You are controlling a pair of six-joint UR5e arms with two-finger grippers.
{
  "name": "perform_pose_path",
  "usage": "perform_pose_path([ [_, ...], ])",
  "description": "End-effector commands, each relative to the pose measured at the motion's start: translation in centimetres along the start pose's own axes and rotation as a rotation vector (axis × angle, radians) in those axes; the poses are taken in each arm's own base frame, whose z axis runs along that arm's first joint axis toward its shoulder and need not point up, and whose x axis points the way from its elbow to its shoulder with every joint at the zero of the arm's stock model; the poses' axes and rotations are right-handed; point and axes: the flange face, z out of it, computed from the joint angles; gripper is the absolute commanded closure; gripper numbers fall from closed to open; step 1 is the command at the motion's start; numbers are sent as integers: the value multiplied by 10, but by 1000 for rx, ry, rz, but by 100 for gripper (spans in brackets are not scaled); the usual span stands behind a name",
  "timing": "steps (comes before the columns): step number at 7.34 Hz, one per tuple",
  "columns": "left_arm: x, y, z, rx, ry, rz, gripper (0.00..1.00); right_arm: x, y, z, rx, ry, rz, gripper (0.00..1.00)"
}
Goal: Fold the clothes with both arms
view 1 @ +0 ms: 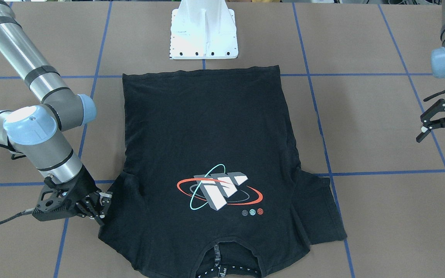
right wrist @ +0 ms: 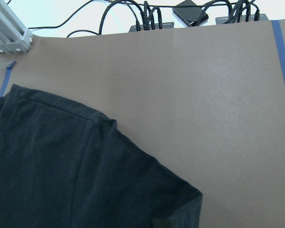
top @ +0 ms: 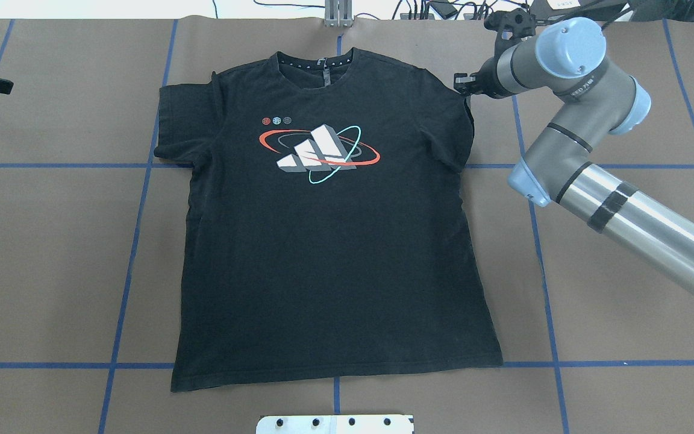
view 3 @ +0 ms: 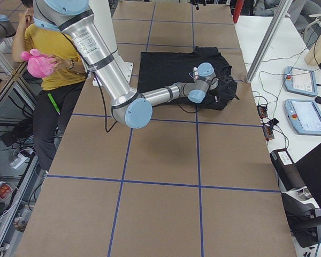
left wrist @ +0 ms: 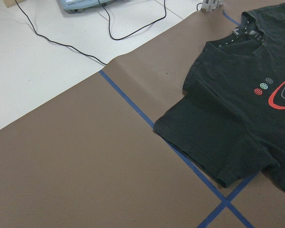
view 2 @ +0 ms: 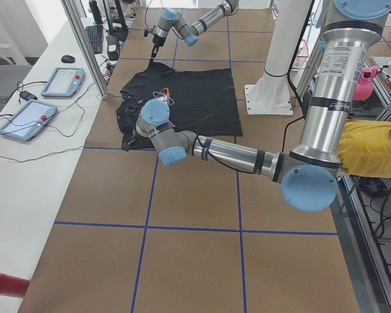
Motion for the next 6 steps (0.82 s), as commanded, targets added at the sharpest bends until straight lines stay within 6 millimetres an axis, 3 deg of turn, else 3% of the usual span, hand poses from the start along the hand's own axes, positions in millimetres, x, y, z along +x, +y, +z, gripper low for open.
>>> perform_pose_path([
  [1, 0, 0, 0, 0, 0, 0, 0, -91, -10, -5, 13, 30, 87, 100],
  [2, 0, 0, 0, 0, 0, 0, 0, -123, -5, 0, 19, 39, 106, 100],
  [4, 0, 0, 0, 0, 0, -2, 0, -158, 21, 32, 38, 80, 114, 100],
  [5, 0, 0, 0, 0, 0, -2, 0, -163, 37, 44, 38, 93, 101, 100],
  [6, 0, 0, 0, -1, 0, -3, 0, -164, 41, 47, 43, 102, 96, 94],
])
